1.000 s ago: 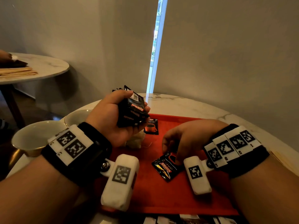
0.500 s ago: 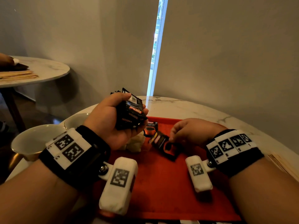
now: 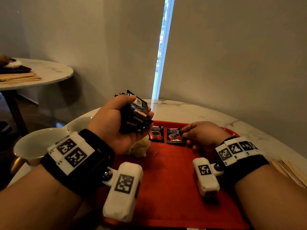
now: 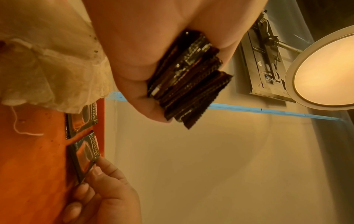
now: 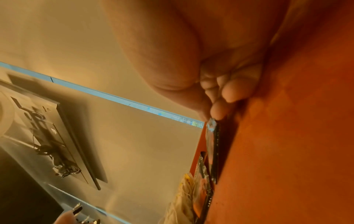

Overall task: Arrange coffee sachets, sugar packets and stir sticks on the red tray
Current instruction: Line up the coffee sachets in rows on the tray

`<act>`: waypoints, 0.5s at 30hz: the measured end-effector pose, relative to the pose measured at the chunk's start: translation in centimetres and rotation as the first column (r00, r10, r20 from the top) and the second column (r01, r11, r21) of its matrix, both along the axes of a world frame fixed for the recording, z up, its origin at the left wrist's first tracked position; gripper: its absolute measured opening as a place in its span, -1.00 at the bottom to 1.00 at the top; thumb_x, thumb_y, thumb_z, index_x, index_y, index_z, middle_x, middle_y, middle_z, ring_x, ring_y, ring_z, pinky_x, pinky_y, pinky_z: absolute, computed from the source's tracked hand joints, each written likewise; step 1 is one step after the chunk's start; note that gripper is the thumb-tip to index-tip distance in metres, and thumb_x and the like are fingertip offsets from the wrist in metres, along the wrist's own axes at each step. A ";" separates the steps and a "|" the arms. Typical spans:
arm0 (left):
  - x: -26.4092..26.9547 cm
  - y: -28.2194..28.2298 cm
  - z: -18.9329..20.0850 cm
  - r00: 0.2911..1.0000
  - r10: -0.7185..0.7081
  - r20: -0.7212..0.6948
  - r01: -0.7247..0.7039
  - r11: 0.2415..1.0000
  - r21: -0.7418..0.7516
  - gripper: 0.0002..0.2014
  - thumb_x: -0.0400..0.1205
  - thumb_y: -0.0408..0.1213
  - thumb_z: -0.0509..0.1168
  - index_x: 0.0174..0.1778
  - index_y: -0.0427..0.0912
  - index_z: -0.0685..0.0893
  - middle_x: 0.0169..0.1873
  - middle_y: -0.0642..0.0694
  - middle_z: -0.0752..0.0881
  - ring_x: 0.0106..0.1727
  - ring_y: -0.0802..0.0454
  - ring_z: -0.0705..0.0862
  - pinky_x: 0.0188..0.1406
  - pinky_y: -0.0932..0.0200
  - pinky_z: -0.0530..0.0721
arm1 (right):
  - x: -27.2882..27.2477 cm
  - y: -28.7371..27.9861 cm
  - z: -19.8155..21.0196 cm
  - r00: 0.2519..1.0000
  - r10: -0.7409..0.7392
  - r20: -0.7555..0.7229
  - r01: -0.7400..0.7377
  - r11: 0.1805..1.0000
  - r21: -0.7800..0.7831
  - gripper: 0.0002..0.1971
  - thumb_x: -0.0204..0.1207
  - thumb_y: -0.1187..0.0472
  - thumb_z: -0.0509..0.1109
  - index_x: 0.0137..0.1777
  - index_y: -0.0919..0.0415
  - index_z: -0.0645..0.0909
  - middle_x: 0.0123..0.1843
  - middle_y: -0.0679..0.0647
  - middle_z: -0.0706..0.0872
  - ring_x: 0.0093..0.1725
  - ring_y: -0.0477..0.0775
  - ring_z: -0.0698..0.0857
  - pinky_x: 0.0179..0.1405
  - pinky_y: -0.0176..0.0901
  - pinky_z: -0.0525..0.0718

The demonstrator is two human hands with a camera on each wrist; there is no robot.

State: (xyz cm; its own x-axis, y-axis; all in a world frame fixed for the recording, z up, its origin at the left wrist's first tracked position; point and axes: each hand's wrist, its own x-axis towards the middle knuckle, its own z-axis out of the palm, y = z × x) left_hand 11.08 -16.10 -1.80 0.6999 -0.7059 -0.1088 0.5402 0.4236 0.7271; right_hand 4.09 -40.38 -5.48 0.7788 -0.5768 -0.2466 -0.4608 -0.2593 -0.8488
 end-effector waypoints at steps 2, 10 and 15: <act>0.0 0.0 0.0 1.000 -0.002 -0.005 0.002 1.000 -0.004 -0.57 0.66 -0.11 0.24 0.29 -0.38 0.64 -0.01 -0.26 0.74 -0.18 -0.06 0.78 -0.24 0.07 0.79 | 0.0 0.1 -0.1 1.000 0.012 0.017 -0.012 1.000 0.010 -0.81 0.62 0.47 0.37 0.16 0.29 0.69 -0.08 0.25 0.78 -0.40 0.00 0.66 -0.55 -0.18 0.58; -0.1 0.0 0.1 1.000 -0.002 -0.001 0.002 1.000 0.002 -0.54 0.66 -0.11 0.23 0.35 -0.38 0.61 0.00 -0.26 0.73 -0.18 -0.06 0.77 -0.25 0.09 0.79 | 0.3 -0.1 -0.3 0.999 0.034 0.028 -0.033 0.999 -0.026 -0.91 0.59 0.31 0.48 0.05 0.22 0.76 -0.20 0.23 0.79 -0.43 0.04 0.69 -0.55 -0.17 0.57; -0.2 -0.1 0.1 1.000 0.007 0.000 -0.007 1.000 0.002 -0.50 0.66 -0.11 0.24 0.42 -0.38 0.58 0.02 -0.26 0.72 -0.18 -0.07 0.78 -0.28 0.08 0.79 | 0.4 -0.1 -0.5 0.998 0.034 0.053 -0.033 0.999 -0.014 -0.90 0.60 0.25 0.48 0.07 0.17 0.76 0.00 0.25 0.81 -0.33 0.10 0.75 -0.54 -0.15 0.59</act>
